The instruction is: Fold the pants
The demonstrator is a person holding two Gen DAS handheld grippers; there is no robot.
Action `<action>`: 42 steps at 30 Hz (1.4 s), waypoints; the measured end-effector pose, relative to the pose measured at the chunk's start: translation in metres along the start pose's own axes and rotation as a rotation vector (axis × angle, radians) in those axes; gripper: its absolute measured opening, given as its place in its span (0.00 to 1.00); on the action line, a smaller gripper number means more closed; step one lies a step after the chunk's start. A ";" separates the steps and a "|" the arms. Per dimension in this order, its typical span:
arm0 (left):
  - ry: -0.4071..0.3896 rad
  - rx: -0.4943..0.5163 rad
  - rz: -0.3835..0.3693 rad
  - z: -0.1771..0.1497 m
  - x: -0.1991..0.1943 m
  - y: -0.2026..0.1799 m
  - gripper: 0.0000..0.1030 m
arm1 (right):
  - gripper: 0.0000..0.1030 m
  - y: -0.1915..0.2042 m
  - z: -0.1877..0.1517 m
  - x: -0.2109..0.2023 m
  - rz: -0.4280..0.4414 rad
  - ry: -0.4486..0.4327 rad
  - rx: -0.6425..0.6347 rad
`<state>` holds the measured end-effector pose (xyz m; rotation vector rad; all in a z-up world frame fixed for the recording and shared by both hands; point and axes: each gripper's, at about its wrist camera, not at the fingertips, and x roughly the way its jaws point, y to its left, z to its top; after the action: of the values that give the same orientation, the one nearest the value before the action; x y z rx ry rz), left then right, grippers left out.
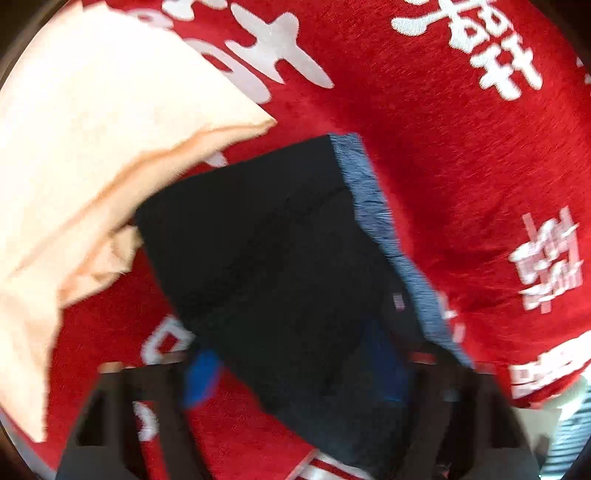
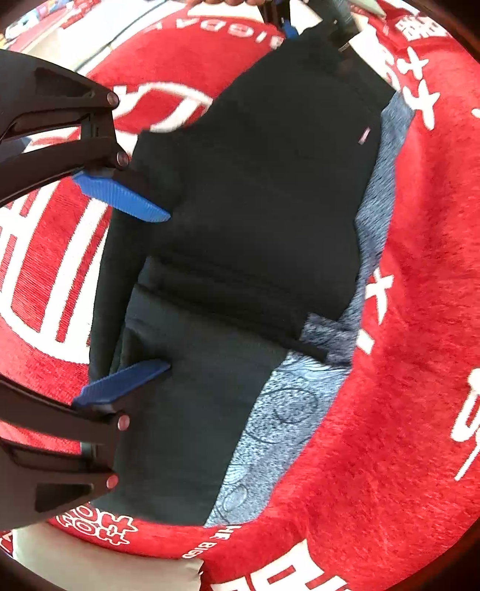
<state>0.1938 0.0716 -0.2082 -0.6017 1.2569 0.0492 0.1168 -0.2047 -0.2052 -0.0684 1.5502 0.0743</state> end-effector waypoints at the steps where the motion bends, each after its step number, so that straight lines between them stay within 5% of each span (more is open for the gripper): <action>1: 0.003 0.032 0.034 0.000 0.000 -0.002 0.41 | 0.77 0.000 0.001 -0.007 0.014 -0.010 0.005; 6: -0.068 0.220 0.146 -0.013 -0.011 -0.031 0.31 | 0.77 0.000 0.036 -0.033 0.109 -0.029 0.013; 9: -0.176 0.449 0.281 -0.038 -0.017 -0.066 0.31 | 0.77 0.009 0.069 -0.041 0.202 -0.002 0.008; 15: -0.303 0.806 0.415 -0.085 -0.015 -0.107 0.31 | 0.80 0.066 0.153 -0.049 0.415 0.095 -0.085; 19: -0.320 0.854 0.441 -0.086 -0.014 -0.112 0.31 | 0.81 0.123 0.194 -0.045 0.516 0.171 -0.173; 27: -0.328 0.858 0.444 -0.089 -0.021 -0.109 0.31 | 0.80 0.198 0.212 0.001 0.443 0.324 -0.305; 28: -0.333 0.862 0.447 -0.091 -0.021 -0.110 0.31 | 0.74 0.200 0.211 0.004 0.439 0.335 -0.303; 30: -0.333 0.866 0.451 -0.093 -0.019 -0.111 0.31 | 0.18 0.200 0.206 0.008 0.436 0.356 -0.292; 35: -0.363 0.903 0.424 -0.103 -0.032 -0.123 0.31 | 0.15 0.181 0.199 -0.011 0.483 0.282 -0.280; 42: -0.389 0.901 0.273 -0.111 -0.077 -0.155 0.31 | 0.15 0.109 0.177 -0.066 0.634 0.123 -0.193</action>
<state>0.1262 -0.0876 -0.0968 0.3496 0.8476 -0.1617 0.2822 -0.0801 -0.1351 0.2730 1.6329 0.7314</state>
